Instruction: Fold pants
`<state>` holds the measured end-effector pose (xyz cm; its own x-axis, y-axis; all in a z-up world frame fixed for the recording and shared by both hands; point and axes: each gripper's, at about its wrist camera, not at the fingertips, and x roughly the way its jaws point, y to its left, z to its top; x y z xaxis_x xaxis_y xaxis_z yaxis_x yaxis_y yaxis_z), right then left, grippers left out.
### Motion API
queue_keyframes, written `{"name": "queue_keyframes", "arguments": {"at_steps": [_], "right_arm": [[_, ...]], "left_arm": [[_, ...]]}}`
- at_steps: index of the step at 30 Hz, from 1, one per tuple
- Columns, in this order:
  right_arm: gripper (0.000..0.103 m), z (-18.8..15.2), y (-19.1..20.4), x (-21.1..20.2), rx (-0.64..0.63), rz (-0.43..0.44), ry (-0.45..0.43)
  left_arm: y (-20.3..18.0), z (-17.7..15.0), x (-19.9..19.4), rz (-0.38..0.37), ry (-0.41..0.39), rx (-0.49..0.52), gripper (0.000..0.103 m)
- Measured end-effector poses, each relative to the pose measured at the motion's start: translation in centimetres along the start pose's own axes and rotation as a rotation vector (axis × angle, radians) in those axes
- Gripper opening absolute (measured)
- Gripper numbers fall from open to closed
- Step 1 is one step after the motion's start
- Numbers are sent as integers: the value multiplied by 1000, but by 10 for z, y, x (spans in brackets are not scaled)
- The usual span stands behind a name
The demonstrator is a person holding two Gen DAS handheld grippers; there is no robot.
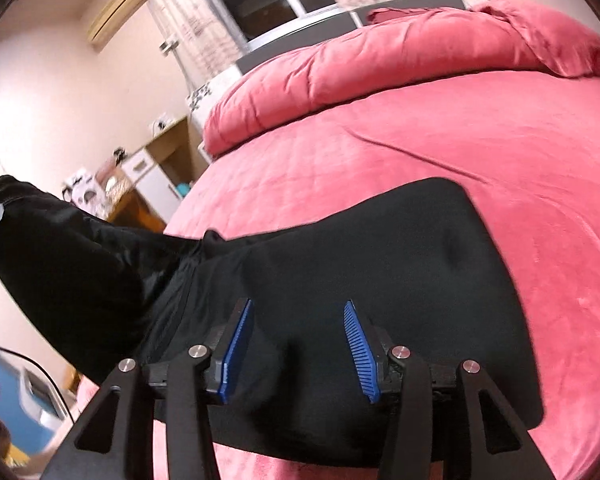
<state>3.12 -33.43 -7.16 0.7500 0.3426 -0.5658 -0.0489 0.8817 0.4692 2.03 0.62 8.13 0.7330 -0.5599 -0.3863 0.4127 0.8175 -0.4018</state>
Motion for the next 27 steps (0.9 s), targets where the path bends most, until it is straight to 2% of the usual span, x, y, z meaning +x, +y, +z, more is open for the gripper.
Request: {"name": "queue_keyframes", "arguments": {"at_steps": [6, 10, 16, 18, 20, 21, 22, 24, 27], "right_arm": [[49, 8, -16, -20, 72, 52, -50], [51, 15, -29, -37, 85, 56, -101], [51, 18, -50, -50, 150, 32, -123], [51, 17, -53, -53, 165, 29, -123], [51, 16, -55, -54, 176, 31, -121], [51, 17, -55, -54, 178, 32, -119], [51, 16, -55, -53, 180, 36, -115], [52, 15, -54, -52, 182, 50, -109], [60, 13, -50, -45, 179, 77, -83]], "left_arm": [[-61, -16, 48, -150, 131, 137, 17], [-85, -33, 83, -224, 232, 173, 17], [-101, -68, 143, -232, 370, 191, 18], [-107, -89, 161, -221, 443, 213, 19], [-109, -106, 171, -209, 514, 219, 28], [-109, -115, 174, -218, 562, 210, 35], [-109, -121, 175, -235, 602, 194, 38], [-107, -124, 165, -277, 599, 178, 39], [-103, -116, 139, -331, 534, 163, 40]]}}
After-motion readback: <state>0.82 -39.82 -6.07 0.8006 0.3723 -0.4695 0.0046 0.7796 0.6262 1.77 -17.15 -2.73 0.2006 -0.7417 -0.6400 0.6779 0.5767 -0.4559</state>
